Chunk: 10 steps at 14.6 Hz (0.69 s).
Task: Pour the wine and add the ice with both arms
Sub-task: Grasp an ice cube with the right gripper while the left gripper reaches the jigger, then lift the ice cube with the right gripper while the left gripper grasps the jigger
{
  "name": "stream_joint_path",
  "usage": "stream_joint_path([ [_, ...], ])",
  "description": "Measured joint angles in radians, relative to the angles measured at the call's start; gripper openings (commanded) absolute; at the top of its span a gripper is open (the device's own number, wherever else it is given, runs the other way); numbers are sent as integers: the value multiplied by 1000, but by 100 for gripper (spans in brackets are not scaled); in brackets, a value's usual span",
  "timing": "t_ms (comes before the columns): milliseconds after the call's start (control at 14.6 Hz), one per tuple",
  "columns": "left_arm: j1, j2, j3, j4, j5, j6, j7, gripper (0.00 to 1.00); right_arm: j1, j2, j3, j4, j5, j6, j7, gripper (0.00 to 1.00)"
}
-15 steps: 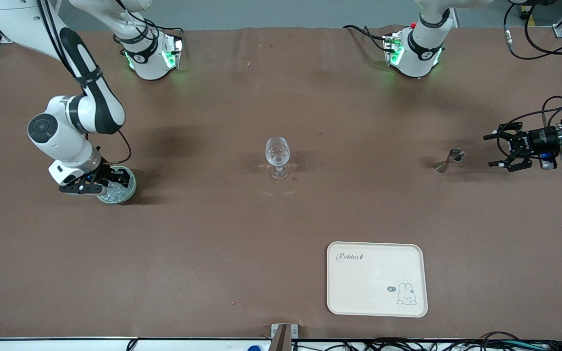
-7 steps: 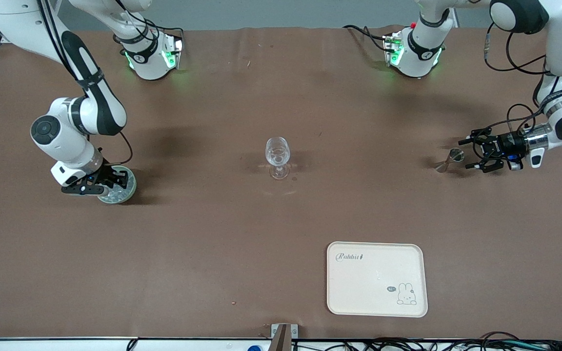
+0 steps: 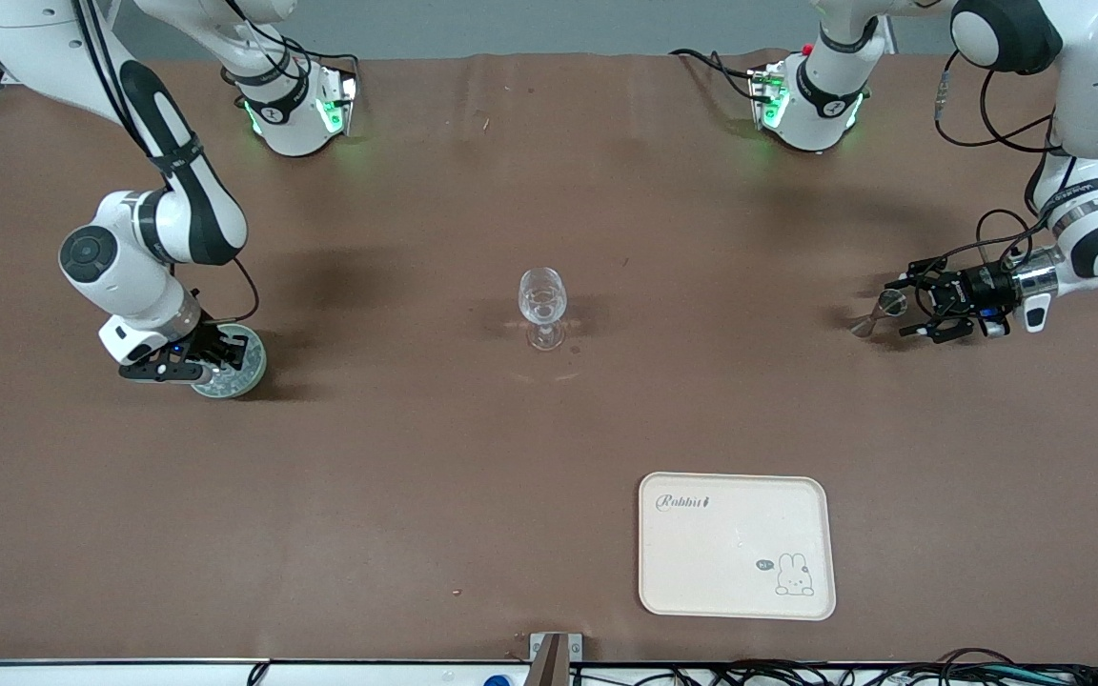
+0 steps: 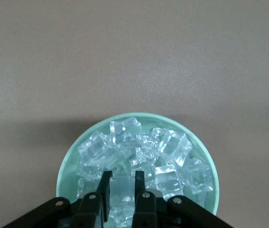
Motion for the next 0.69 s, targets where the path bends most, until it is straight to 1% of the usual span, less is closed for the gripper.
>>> stream_joint_path([
  [69, -3, 0, -8, -10, -13, 1, -1, 90, 0, -2, 0, 23, 0, -47, 0, 6],
  [137, -5, 1, -13, -19, -22, 3, -1, 90, 0, -6, 0, 62, 0, -124, 0, 5],
  [206, -6, 1, -17, -25, -31, 5, -1, 90, 0, -14, 0, 117, 0, -222, 0, 5],
  [343, -7, 2, -20, -31, -53, 19, -8, 83, -2, -41, -3, 243, 0, -417, 0, 5],
  [617, -9, 2, -20, -37, -58, 25, -32, 77, -15, -110, -10, 430, 0, -626, 2, 4],
  [685, -9, 2, -20, -37, -58, 26, -43, 64, -16, -118, -10, 482, 1, -685, 4, 4],
])
